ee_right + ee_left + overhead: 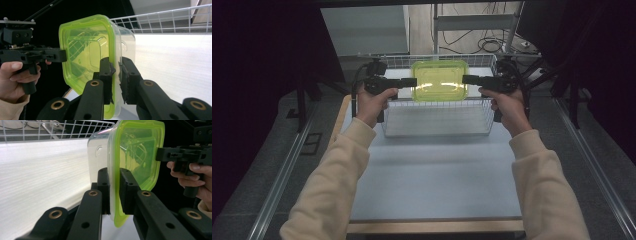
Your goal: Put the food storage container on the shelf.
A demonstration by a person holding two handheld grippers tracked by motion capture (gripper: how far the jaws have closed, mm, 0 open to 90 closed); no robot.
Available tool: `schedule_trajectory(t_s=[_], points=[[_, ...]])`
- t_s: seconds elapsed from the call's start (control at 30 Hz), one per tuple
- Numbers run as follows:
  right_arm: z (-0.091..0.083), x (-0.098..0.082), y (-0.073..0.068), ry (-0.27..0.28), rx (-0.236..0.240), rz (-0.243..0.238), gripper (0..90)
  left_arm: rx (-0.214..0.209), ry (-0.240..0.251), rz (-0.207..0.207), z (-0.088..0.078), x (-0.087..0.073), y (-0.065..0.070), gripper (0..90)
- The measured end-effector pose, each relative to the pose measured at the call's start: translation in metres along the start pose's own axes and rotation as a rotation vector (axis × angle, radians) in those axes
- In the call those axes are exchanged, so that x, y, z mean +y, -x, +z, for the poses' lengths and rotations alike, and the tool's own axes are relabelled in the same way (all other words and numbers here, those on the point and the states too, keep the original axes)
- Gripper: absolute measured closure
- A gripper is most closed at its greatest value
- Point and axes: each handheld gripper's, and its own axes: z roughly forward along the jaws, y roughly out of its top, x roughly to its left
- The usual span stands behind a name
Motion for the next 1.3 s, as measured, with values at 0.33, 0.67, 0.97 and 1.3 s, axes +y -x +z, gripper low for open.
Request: schedule_trajectory(t_s=[0.33,0.67,0.97,1.3], points=[[0.021,0.004,0.018,-0.014,-0.011,0.064,79.9,0.032,-0.022,-0.039,0.011,0.006,-0.016,81.0],[0.035,0.005,0.034,-0.014,-0.044,0.106,79.1,0.033,-0.034,-0.087,0.026,0.011,-0.028,80.9],[0.041,0.013,0.038,-0.012,-0.096,0.113,78.1,0.06,-0.039,-0.114,0.035,0.02,-0.029,80.4],[0.05,0.012,0.044,-0.009,-0.116,0.121,73.9,0.069,-0.023,-0.174,0.044,0.025,-0.038,76.8]])
